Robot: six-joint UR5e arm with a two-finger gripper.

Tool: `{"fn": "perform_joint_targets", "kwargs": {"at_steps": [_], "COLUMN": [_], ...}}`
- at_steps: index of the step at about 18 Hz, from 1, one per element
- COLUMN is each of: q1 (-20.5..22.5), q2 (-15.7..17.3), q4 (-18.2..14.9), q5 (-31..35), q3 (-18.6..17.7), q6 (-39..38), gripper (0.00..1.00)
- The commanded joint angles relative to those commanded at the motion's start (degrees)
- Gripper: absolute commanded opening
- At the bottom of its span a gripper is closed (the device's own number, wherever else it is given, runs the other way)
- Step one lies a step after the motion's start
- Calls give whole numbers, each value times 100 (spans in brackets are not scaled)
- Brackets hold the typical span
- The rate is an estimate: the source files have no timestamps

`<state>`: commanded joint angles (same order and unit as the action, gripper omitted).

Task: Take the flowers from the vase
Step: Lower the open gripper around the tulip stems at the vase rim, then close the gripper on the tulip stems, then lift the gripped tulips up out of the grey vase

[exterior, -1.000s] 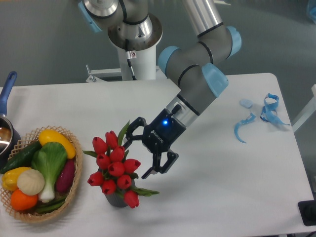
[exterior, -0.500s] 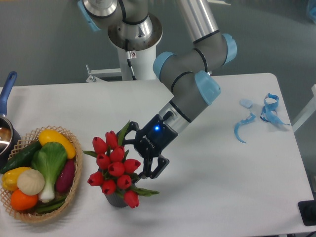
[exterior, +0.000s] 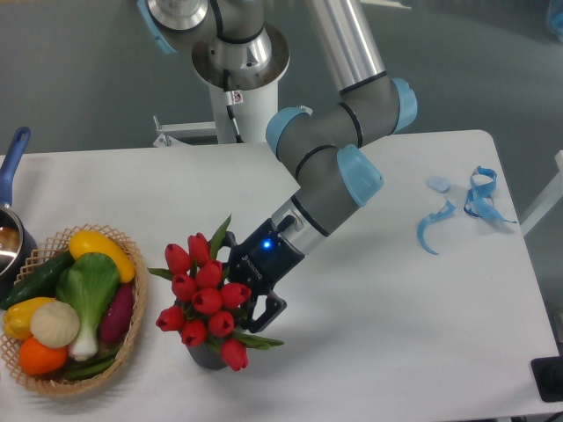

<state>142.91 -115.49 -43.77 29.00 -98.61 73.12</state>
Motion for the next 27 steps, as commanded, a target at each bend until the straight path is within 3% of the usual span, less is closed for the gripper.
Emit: {"fn": "perform_joint_targets", "kwargs": {"at_steps": [6, 13, 27], "q1": [79, 193, 167], "q2": [26, 114, 1177], "q4": [-9, -9, -9], "q5": [-70, -123, -360], "q3": [-70, -70, 96], "q6": [-9, -184, -1529], "gripper": [38, 36, 37]}}
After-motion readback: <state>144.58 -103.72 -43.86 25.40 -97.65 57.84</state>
